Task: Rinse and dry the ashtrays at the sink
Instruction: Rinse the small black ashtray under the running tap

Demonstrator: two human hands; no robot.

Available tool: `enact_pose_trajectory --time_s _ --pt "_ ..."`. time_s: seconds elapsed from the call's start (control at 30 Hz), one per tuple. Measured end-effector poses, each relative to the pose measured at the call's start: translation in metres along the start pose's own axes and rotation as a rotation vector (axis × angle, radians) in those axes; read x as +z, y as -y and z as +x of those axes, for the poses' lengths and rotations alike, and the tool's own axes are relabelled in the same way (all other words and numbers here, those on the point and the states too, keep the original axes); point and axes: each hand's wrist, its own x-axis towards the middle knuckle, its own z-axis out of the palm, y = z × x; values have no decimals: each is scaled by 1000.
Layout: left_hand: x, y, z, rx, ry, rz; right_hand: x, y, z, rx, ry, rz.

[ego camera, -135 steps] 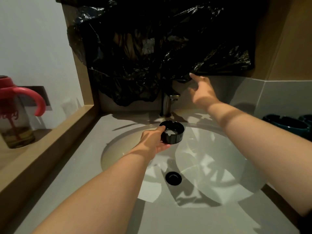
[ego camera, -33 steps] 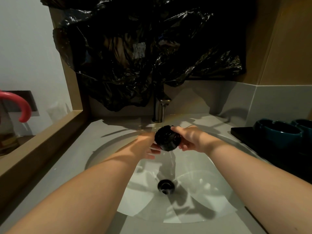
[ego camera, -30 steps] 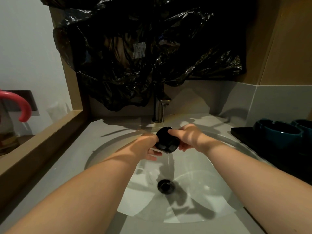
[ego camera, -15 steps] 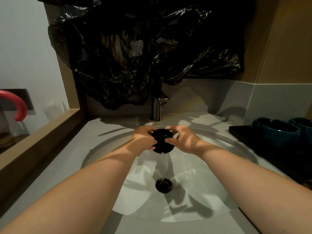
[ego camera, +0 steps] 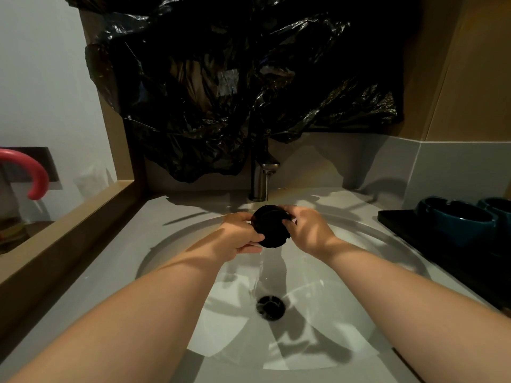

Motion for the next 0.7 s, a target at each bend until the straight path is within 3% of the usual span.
enact_pose_trajectory --time_s 0.27,0.33,0.43,0.57,0.7 --pt "1 0 8 204 -183 270 5 16 -7 -244 2 -270" --pt "1 -2 5 272 -237 406 8 13 -6 -219 1 -180" --pt "2 -3 4 325 -261 469 10 8 -6 -34 -3 114" --pt "3 -4 3 319 -235 512 10 11 -6 11 11 190" --pt "5 -4 3 337 -208 526 13 17 -9 -178 -4 -132"
